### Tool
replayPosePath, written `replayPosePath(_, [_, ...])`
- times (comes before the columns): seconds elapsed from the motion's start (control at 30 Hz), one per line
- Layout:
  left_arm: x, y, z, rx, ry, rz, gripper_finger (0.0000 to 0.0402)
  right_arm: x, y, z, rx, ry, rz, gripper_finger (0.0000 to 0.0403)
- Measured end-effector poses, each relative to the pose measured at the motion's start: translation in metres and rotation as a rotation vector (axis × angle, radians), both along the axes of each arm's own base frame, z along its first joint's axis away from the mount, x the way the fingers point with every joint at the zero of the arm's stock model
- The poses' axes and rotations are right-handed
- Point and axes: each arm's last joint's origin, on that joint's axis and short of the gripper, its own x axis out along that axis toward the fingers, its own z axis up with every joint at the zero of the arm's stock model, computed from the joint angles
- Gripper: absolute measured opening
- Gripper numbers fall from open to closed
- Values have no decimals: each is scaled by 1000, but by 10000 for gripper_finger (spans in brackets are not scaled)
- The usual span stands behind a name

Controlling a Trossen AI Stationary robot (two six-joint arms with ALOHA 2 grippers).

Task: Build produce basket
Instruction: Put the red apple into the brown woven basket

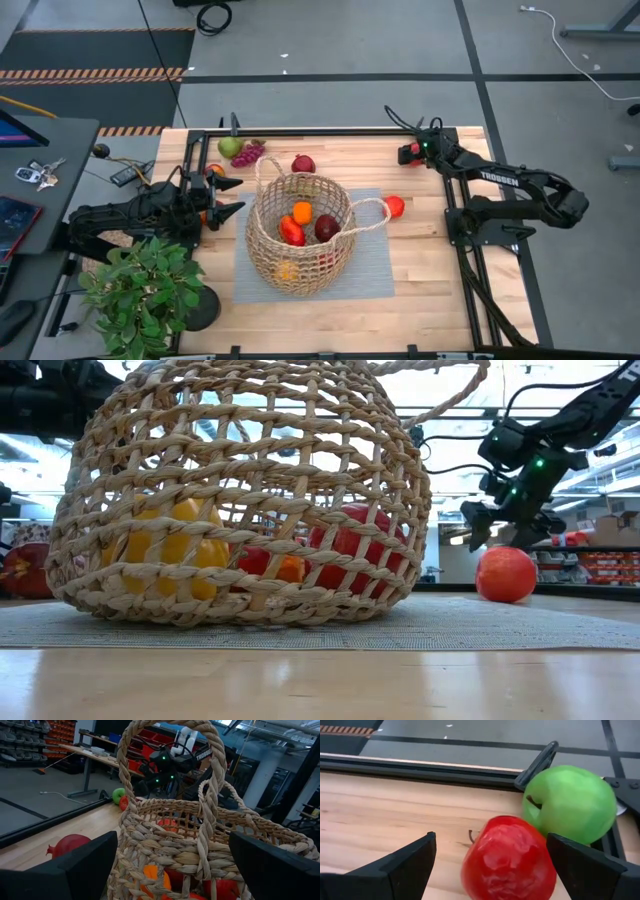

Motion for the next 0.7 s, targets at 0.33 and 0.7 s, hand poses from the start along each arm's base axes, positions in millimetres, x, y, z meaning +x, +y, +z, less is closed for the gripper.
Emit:
replayPosePath(0.33, [0, 0, 0, 0, 0, 0, 389, 12, -14, -25, 56, 40, 0, 382])
replayPosePath(0.7, [0, 0, 0, 0, 0, 0, 389, 19, -18, -21, 112, 37, 47, 381])
